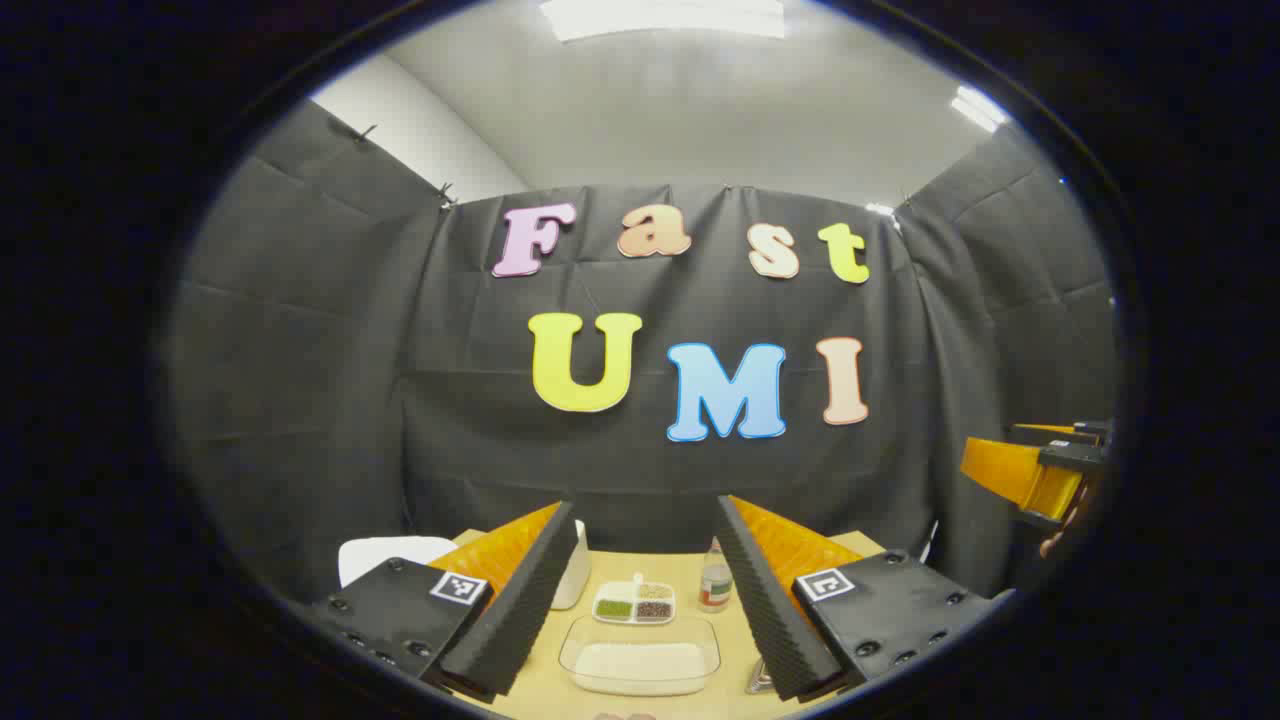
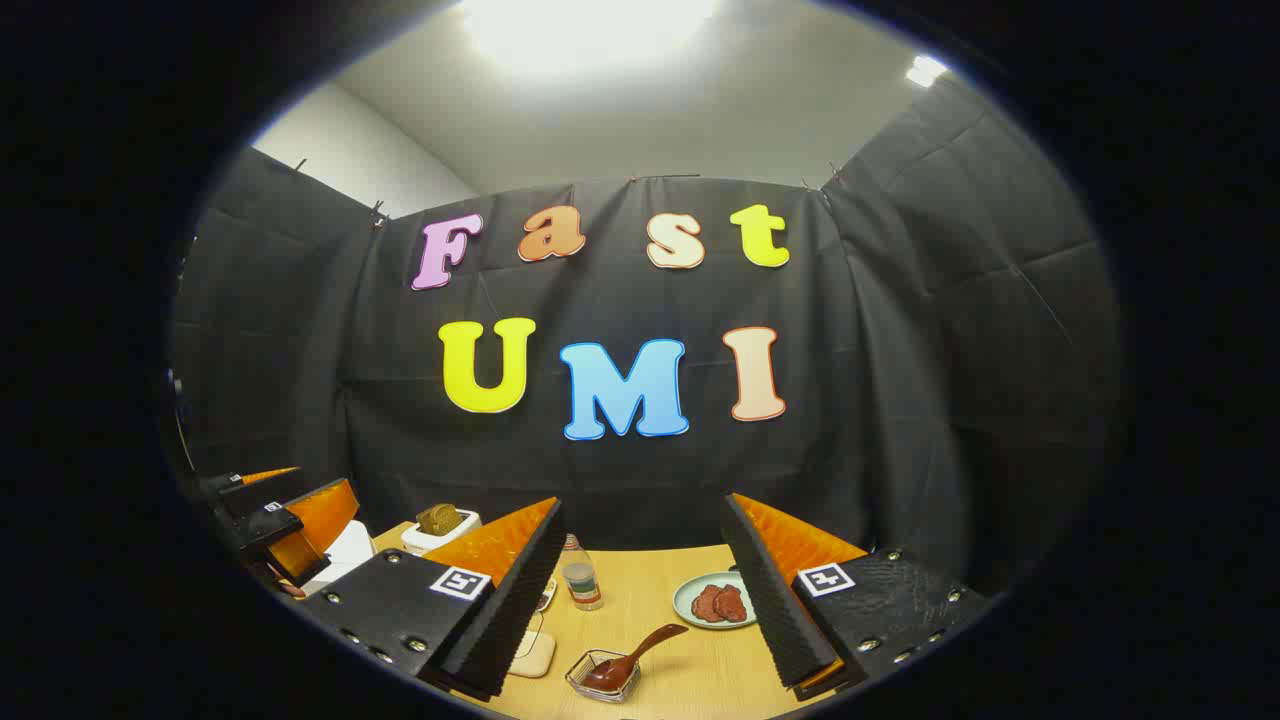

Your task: Close the left gripper, press the button to open the rice cooker; take a wooden spoon from the chopstick holder with the right hand, scoop a spoonful of rice and pour it into the rice cooker, then put the wooden spoon back into the chopstick holder.

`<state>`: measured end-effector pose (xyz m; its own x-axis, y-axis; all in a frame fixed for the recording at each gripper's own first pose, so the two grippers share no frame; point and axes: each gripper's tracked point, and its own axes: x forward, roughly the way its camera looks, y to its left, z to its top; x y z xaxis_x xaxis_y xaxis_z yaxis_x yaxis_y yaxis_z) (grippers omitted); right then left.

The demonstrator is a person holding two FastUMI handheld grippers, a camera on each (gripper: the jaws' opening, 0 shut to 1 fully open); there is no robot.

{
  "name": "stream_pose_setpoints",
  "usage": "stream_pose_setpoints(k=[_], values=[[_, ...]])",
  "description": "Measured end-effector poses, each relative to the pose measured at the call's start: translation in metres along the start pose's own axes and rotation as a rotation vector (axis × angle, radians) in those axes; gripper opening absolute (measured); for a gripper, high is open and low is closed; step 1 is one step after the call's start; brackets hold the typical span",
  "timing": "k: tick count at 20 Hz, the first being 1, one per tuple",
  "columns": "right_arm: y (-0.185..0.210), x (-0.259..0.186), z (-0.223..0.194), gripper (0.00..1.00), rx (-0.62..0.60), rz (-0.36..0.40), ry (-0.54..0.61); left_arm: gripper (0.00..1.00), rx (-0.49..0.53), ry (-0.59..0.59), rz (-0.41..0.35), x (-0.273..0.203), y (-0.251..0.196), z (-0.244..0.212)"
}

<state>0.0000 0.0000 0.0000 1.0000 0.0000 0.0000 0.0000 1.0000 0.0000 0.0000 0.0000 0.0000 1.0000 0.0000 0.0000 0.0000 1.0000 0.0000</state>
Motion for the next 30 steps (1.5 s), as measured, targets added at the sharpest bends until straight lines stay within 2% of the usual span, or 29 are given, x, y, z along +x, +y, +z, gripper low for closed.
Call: stream_pose_setpoints(k=[15, 21, 24, 25, 27, 30], values=[[0.001, 0.003, -0.002, 0.96, -0.014, -0.009, -0.003, 0.96, 0.008, 0.005, 0.037, 0.006, 0.024, -0.005], [0.009, 0.003, -0.012, 0.96, -0.015, 0.004, 0.026, 0.96, 0.003, 0.056, 0.073, 0.008, 0.055, -0.031], [0.013, 0.003, -0.018, 0.96, -0.019, 0.005, 0.046, 0.96, -0.021, 0.096, 0.101, 0.015, 0.086, -0.048], [0.014, 0.004, -0.022, 0.96, -0.019, 0.007, 0.056, 0.90, -0.025, 0.117, 0.118, 0.015, 0.101, -0.054], [0.017, 0.004, -0.027, 0.96, -0.020, 0.009, 0.075, 0.56, -0.042, 0.178, 0.153, 0.021, 0.135, -0.072], [0.019, 0.006, -0.034, 0.96, -0.030, 0.007, 0.098, 0.21, -0.045, 0.313, 0.241, 0.024, 0.196, -0.107]])
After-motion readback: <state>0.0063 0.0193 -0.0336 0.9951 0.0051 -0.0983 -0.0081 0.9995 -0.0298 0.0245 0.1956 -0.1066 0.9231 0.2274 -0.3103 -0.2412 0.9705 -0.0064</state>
